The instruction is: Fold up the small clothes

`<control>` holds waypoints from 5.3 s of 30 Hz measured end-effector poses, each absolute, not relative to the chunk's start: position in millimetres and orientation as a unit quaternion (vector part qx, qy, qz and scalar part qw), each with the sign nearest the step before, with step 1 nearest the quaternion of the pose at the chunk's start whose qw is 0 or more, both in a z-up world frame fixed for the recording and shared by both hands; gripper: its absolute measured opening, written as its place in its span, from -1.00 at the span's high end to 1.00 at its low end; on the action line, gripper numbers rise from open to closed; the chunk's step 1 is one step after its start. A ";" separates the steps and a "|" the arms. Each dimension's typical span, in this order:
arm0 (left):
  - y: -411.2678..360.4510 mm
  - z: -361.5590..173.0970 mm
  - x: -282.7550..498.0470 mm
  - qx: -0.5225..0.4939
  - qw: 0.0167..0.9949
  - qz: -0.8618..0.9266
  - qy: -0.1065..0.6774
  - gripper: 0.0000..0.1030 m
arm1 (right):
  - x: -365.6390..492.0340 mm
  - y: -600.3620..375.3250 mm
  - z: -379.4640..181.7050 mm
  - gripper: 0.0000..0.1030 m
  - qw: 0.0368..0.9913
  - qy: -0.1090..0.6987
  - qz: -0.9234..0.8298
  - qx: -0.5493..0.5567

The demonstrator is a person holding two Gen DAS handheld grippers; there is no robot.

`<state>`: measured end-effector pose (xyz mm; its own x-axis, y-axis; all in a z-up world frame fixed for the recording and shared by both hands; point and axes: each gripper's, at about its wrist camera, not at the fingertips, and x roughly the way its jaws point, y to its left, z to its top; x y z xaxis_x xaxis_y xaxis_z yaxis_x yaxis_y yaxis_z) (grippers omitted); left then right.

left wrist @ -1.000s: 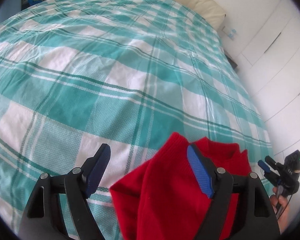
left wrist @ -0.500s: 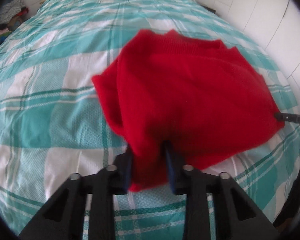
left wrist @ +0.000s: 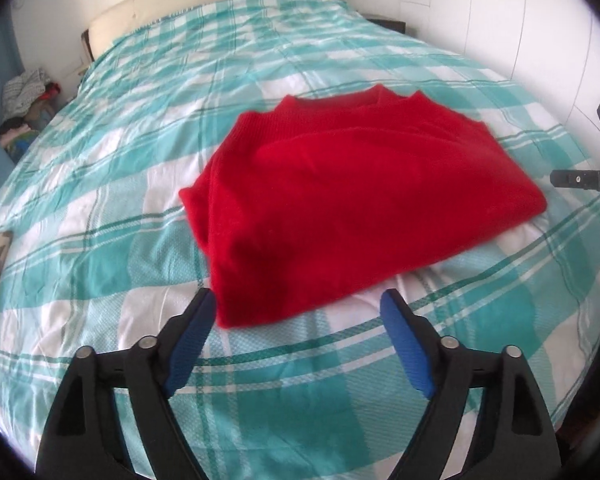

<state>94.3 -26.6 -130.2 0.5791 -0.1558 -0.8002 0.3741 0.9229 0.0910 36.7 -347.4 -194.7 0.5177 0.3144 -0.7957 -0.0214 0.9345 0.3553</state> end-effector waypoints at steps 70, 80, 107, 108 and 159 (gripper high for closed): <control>-136.5 -207.7 77.8 0.057 0.900 -0.061 0.429 -0.99 | 5.0 -361.1 -249.2 -0.96 0.909 0.412 -0.043 0.040; -135.9 -208.3 79.2 0.056 0.899 -0.061 0.430 -0.99 | 5.5 -359.7 -249.5 -0.96 0.909 0.413 -0.045 0.037; -137.2 -208.5 78.9 0.060 0.900 -0.059 0.429 -0.99 | 6.2 -361.6 -249.8 -0.99 0.907 0.417 -0.061 0.013; -137.0 -208.5 79.0 0.060 0.900 -0.059 0.429 -0.99 | 5.9 -360.3 -249.6 -0.99 0.907 0.417 -0.061 0.013; -144.0 -176.7 49.0 0.095 0.892 -0.132 0.423 -0.97 | 8.4 -366.4 -236.7 -0.99 0.895 0.444 -0.031 0.036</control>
<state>49.0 -144.0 -176.7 0.6076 -0.1560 -0.7788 0.3163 0.9469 0.0571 8.4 -366.4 -236.7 0.6031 -0.0235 -0.7974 0.0882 0.9954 0.0374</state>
